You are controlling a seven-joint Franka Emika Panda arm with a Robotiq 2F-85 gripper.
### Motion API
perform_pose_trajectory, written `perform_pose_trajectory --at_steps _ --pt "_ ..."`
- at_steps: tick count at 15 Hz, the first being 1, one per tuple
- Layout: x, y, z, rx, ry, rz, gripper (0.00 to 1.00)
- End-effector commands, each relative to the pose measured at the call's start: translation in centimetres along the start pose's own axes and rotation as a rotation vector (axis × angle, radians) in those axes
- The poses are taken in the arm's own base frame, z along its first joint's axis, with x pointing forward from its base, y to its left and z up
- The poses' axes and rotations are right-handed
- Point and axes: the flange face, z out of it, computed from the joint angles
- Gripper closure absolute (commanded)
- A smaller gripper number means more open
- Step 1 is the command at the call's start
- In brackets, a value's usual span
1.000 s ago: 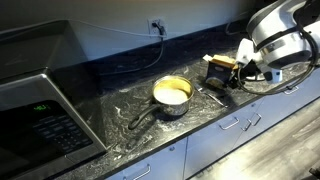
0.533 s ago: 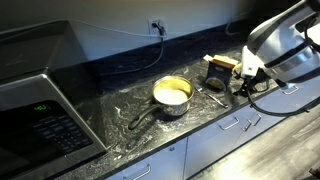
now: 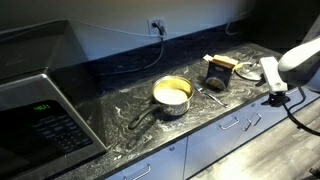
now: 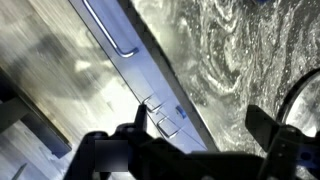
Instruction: Pour the contents from the blue box into the pot
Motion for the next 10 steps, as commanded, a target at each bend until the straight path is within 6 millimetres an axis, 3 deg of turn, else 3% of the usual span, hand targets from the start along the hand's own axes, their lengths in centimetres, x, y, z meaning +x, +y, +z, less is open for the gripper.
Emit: perform_pose_trajectory --at_steps 1,5,9,10 --pt "2.1 0.1 -1.7 -0.022 0.031 -0.125 0.0" --pt "3.0 -3.1 -2.3 -0.045 0.086 -0.277 0.0" --pt "1.4 -6.4 -4.9 -0.07 0.121 -0.376 0.0" --pt "2.5 -5.2 -3.1 -0.057 0.132 -0.367 0.0"
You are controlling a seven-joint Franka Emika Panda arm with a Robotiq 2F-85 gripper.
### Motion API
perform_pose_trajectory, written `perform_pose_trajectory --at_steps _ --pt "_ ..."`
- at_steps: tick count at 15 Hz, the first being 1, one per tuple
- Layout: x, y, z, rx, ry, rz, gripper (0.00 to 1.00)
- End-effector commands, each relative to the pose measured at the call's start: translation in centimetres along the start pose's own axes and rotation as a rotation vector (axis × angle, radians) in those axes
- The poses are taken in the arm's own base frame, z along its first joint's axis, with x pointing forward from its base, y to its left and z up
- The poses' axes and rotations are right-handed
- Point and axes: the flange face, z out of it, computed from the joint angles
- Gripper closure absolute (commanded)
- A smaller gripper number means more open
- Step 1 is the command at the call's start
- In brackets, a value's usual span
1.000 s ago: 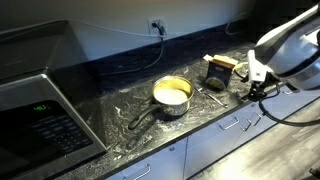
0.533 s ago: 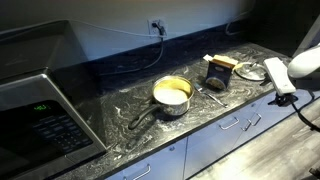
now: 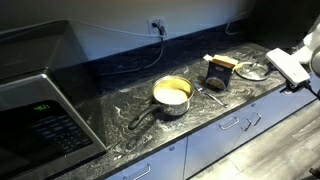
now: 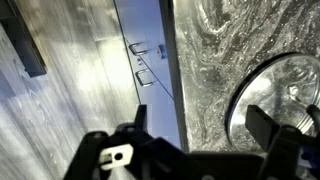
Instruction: Pour the contents from the blue box into the pot
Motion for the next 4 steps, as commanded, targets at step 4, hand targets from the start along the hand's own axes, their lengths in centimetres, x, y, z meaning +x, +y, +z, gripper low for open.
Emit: perform_pose_trajectory --at_steps 4 --pt "0.07 -0.19 -0.08 -0.006 0.004 0.002 0.0"
